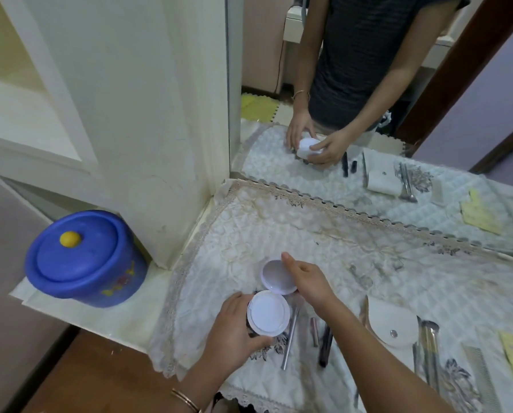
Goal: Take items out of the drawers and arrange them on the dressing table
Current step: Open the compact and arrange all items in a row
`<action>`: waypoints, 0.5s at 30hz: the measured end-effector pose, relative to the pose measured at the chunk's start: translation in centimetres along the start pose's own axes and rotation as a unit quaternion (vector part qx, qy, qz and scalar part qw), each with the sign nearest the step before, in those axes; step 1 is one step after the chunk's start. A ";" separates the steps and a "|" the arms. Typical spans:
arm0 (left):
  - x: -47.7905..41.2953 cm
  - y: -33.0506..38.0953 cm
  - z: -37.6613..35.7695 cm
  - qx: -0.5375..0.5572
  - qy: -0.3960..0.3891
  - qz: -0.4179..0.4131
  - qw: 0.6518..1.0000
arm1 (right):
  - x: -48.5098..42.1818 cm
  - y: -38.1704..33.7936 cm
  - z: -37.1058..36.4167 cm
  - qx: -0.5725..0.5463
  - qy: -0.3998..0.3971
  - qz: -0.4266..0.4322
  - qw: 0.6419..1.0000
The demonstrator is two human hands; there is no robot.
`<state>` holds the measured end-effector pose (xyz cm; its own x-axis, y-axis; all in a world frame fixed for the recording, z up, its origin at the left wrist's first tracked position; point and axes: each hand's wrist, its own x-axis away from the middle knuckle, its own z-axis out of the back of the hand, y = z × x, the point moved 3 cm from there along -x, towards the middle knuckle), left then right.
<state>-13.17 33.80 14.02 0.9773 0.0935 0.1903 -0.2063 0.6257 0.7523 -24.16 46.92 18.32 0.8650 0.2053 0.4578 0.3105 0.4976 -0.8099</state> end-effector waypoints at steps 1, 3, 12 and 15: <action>-0.2 -0.1 -0.3 -0.013 -0.003 0.007 1.000 | -0.3 0.1 0.0 -0.001 0.001 -0.005 1.000; -0.5 -0.2 -0.8 -0.052 -0.005 0.017 0.999 | -0.8 0.5 -0.2 0.007 0.006 -0.014 1.000; -0.5 -0.7 -1.6 -0.102 0.012 -0.033 0.994 | 3.1 2.5 1.8 0.070 0.168 0.051 0.982; -0.6 -0.6 -1.5 -0.081 -0.013 -0.043 0.996 | 5.6 4.9 0.5 0.149 0.132 0.010 0.980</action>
<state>-13.53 34.54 12.55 0.9890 0.0142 0.1472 -0.1083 0.7472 0.6557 -18.05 50.95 17.08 0.9538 0.0109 0.3002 0.1981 0.7284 -0.6559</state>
